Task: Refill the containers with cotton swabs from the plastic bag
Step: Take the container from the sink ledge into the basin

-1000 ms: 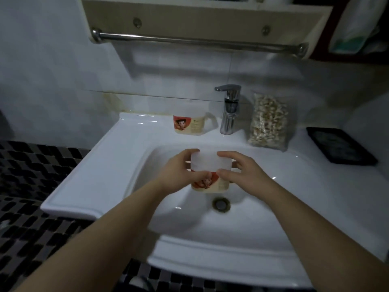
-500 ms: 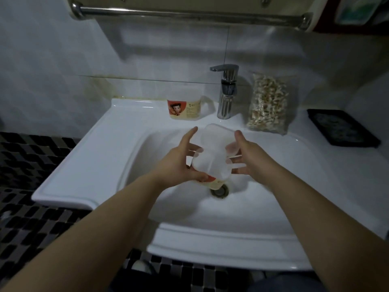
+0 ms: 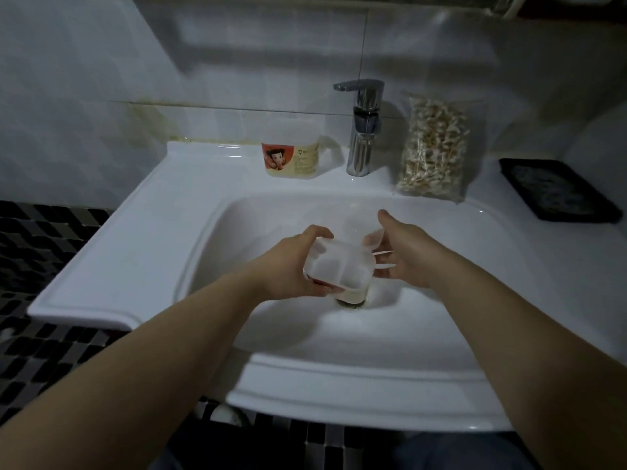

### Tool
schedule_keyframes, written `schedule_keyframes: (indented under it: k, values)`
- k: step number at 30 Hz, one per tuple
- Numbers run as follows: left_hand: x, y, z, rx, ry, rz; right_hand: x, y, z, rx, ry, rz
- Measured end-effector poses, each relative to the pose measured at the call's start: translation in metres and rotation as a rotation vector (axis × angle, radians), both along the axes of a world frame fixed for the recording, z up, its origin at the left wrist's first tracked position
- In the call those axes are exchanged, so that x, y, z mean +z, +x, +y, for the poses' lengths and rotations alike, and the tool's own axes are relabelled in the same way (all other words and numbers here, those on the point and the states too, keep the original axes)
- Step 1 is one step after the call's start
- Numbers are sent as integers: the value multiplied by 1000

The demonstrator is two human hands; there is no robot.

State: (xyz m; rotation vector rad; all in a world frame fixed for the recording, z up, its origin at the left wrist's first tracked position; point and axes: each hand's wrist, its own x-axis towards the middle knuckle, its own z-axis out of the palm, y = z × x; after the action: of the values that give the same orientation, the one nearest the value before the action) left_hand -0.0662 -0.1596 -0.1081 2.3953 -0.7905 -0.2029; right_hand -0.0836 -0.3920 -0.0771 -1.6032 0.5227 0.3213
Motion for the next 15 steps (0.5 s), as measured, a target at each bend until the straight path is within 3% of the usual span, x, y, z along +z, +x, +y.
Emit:
schedule_keyframes:
  k: [6, 15]
  values:
    - [-3, 3, -1, 136, -51, 60, -7, 3, 0, 109, -101, 5]
    - [-14, 5, 1, 61, 104, 180, -18, 1, 3, 336, -175, 124]
